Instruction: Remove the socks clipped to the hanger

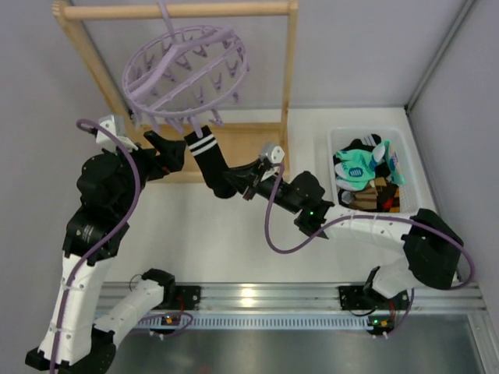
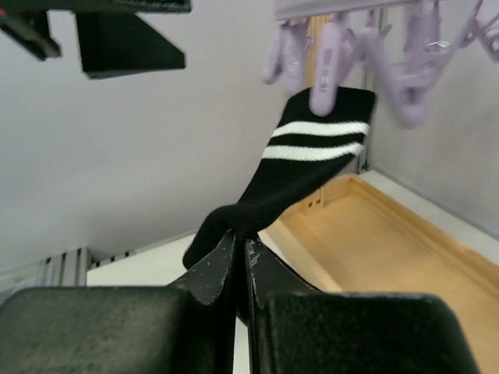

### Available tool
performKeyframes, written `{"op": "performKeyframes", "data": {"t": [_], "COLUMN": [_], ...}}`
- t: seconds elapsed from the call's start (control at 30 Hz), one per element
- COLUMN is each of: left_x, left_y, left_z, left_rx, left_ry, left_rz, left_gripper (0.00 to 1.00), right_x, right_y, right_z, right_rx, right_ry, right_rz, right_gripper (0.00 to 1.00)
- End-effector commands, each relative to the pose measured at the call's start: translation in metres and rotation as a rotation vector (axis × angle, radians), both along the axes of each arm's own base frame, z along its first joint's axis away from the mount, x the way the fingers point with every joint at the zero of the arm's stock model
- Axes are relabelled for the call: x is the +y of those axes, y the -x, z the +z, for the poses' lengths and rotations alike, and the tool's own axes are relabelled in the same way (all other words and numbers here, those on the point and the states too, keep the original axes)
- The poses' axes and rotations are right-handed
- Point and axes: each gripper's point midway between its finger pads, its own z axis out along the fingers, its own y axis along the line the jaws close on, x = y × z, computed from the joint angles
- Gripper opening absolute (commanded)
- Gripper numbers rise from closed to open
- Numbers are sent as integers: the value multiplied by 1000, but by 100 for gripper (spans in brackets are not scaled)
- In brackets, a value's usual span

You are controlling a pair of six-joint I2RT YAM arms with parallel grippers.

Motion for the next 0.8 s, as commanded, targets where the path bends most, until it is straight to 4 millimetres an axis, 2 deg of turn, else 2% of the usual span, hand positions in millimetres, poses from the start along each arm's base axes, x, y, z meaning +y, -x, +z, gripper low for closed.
{"op": "performKeyframes", "data": {"t": [0.0,0.13,0.17,0.23,0.27,0.3,0.33,0.37,0.43,0.63,0.77], "left_x": [-28,-52,-59,-73,-78,-85,-90,-95,-104,-93,-95], "left_y": [5,-4,-7,-6,-9,-6,-7,-5,-5,-30,-45], "left_z": [39,30,22,27,20,21,32,30,40,35,31], "left_rx": [-104,-72,-58,-90,-85,-92,-144,-152,-204,-227,-216], "left_ry": [78,92,95,129,137,147,167,175,186,123,108], "left_rz": [-154,-265,-295,-371,-392,-440,-467,-500,-554,-454,-437], "left_gripper": [98,98,98,98,98,98,98,98,98,98,98], "right_x": [-11,-21,-23,-24,-25,-24,-24,-24,-23,-25,-21], "right_y": [23,36,38,43,45,45,44,44,43,40,43], "right_z": [5,11,9,10,10,8,9,6,4,3,1], "right_rx": [44,61,71,73,79,82,86,93,102,117,122], "right_ry": [18,17,14,11,11,13,11,15,18,6,9], "right_rz": [72,108,115,137,145,146,146,146,148,149,174], "right_gripper": [0,0,0,0,0,0,0,0,0,0,0]}}
